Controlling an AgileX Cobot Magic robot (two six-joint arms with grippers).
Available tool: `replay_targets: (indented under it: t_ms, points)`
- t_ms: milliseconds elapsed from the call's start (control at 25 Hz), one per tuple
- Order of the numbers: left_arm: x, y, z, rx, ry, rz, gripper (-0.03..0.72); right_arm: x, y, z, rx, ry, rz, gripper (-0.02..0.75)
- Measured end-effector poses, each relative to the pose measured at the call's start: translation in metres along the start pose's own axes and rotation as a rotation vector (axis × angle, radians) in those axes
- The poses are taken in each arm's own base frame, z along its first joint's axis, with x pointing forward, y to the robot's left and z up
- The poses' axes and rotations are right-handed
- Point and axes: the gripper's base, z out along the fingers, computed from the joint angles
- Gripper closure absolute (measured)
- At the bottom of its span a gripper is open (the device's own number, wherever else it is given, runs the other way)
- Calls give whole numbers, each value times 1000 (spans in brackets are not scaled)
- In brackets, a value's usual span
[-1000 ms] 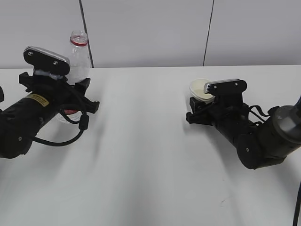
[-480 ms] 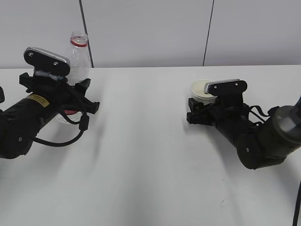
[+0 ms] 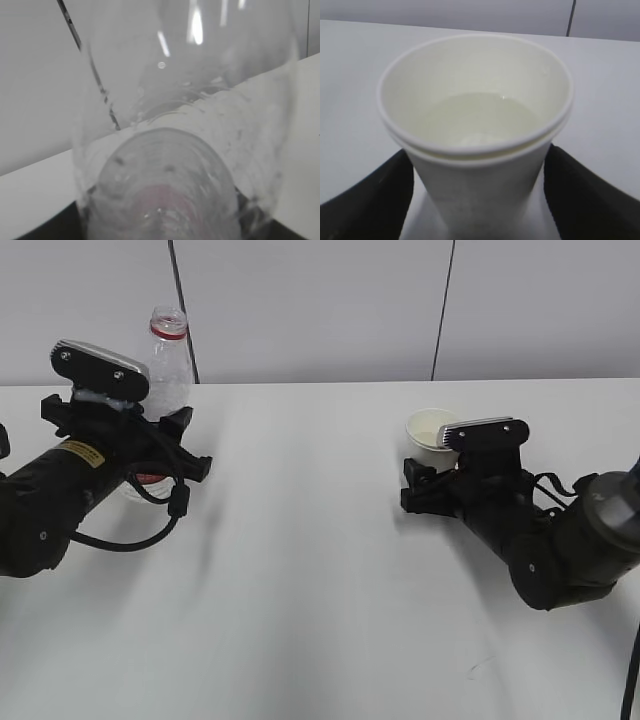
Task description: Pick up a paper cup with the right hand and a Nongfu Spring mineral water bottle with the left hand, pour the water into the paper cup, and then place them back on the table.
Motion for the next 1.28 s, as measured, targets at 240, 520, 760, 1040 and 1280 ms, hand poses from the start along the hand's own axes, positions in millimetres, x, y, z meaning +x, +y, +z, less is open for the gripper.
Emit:
replay_targets:
  t_ms: [240,520,760,1040,1280]
  points:
    - [0,0,0,0,0,-3,379,-7,0,-4,-1,-16,10,141]
    - [0,0,0,0,0,-30,379,-12,-2,-20,1,-16,9,141]
    - [1,0,0,0,0,-75,379,-5,-4,-30,3,6,5,144]
    - [-7,2,11,-20,-30,-139,379,-3,-7,-51,8,-4,5,149]
    - [-3,-1,28,-23,-26,-247,379,-12,-9,-67,9,-51,13,150]
